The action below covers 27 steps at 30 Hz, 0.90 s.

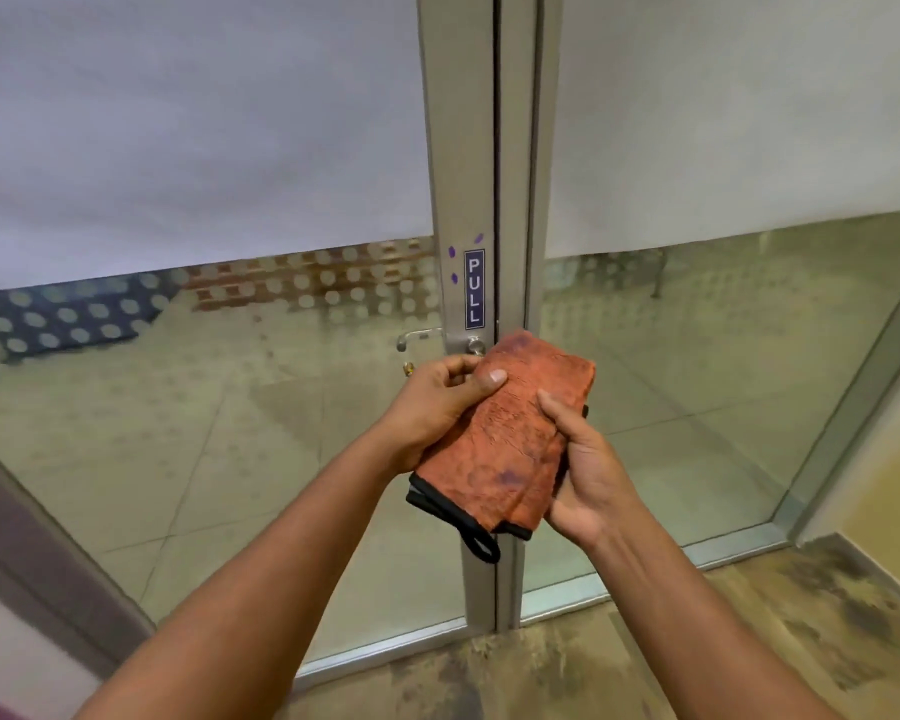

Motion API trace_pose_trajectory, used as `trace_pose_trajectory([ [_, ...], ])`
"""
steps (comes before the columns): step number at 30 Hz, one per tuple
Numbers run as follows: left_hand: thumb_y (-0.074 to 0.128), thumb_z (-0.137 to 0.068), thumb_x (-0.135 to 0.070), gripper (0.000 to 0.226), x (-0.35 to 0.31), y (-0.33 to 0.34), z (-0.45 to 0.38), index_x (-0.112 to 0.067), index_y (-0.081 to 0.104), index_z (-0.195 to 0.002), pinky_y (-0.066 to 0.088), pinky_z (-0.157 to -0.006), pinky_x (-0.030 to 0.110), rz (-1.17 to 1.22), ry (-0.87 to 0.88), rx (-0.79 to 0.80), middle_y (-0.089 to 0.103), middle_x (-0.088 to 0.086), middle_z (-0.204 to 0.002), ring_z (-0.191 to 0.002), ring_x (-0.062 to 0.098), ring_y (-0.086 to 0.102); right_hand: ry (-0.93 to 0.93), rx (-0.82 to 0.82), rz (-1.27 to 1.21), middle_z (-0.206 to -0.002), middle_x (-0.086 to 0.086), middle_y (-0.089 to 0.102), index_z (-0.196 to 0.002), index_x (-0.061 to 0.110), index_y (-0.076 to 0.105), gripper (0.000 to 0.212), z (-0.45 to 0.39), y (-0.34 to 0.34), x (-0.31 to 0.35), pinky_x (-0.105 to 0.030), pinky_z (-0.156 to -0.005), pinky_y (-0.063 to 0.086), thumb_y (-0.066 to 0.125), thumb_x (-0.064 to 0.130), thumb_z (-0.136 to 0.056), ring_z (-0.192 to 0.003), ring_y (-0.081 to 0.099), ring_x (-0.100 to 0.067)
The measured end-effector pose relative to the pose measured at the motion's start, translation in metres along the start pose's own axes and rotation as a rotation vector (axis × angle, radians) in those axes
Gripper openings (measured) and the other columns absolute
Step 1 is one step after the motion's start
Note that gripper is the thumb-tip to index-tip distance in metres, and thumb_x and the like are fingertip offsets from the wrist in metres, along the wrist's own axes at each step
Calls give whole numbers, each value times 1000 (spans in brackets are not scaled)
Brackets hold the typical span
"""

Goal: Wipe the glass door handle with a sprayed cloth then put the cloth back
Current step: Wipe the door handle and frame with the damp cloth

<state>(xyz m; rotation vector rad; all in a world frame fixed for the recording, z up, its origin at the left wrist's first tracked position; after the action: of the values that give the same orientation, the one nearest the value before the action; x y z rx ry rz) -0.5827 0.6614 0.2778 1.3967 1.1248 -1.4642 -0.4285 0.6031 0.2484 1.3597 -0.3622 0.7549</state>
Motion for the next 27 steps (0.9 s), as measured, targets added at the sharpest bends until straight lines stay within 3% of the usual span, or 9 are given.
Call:
trace_pose_trajectory([
  [4, 70, -95, -28, 29, -23, -35, -29, -12, 70, -119, 60, -85, 32, -135, 93, 89, 74, 11, -115, -100, 20, 73, -126, -37, -11, -114, -17, 74, -119, 7, 67, 33, -26, 29, -4, -49, -96, 53, 63, 28, -93, -102, 73, -29],
  [7, 62, -100, -31, 15, -41, -56, -46, -23, 71, -109, 56, -73, 21, -272, 167, 120, 76, -2, -102, -87, 7, 72, -191, -40, 2, -104, -13, 77, -110, 8, 69, 27, -40, 44, -7, -43, -83, 60, 58, 28, -96, -94, 76, -25],
  [9, 57, -103, -34, 18, -56, -70, -58, -24, 71, -109, 55, -74, 23, -384, 249, 99, 74, -6, -98, -82, 4, 70, -218, -68, 6, -104, -13, 78, -114, 8, 68, 29, -48, 52, -10, -40, -76, 62, 57, 29, -97, -94, 76, -24],
  [15, 54, -104, -37, 30, -140, -113, -83, -19, 70, -122, 55, -97, 34, -866, 652, 60, 75, -5, -113, -105, 9, 69, -292, -199, 42, -120, -15, 72, -126, 7, 64, 44, -65, 58, -8, -48, -94, 53, 66, 30, -90, -111, 70, -28],
  [19, 46, -106, -40, 41, -186, -118, -101, -14, 64, -133, 46, -97, 28, -1252, 984, 38, 68, 5, -131, -119, 20, 63, -349, -233, 39, -122, -16, 71, -129, 5, 63, 45, -76, 52, 4, -56, -105, 47, 65, 30, -91, -115, 67, -31],
  [21, 42, -107, -41, 45, -195, -116, -116, -13, 60, -136, 47, -100, 36, -1456, 1118, 52, 65, 9, -136, -126, 26, 59, -358, -234, 32, -122, -17, 71, -129, 5, 63, 45, -84, 48, 12, -56, -105, 46, 65, 31, -91, -115, 67, -32],
  [27, 34, -108, -39, 53, -169, -116, -164, -3, 55, -141, 39, -117, 51, -1764, 1230, 101, 56, 18, -147, -145, 36, 43, -364, -220, 17, -125, -19, 69, -130, 5, 62, 55, -118, 40, 34, -60, -105, 45, 73, 33, -84, -117, 66, -36],
])
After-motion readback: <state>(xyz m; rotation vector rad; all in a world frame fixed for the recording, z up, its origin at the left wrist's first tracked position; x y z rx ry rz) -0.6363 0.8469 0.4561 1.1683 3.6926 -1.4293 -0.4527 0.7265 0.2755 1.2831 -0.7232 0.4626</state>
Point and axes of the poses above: each hand's wrist, its own z-axis away from the middle knuckle, its own y-axis out of the palm, x = y × z, the point moved 1 cm from there along -z, towards the middle knuckle
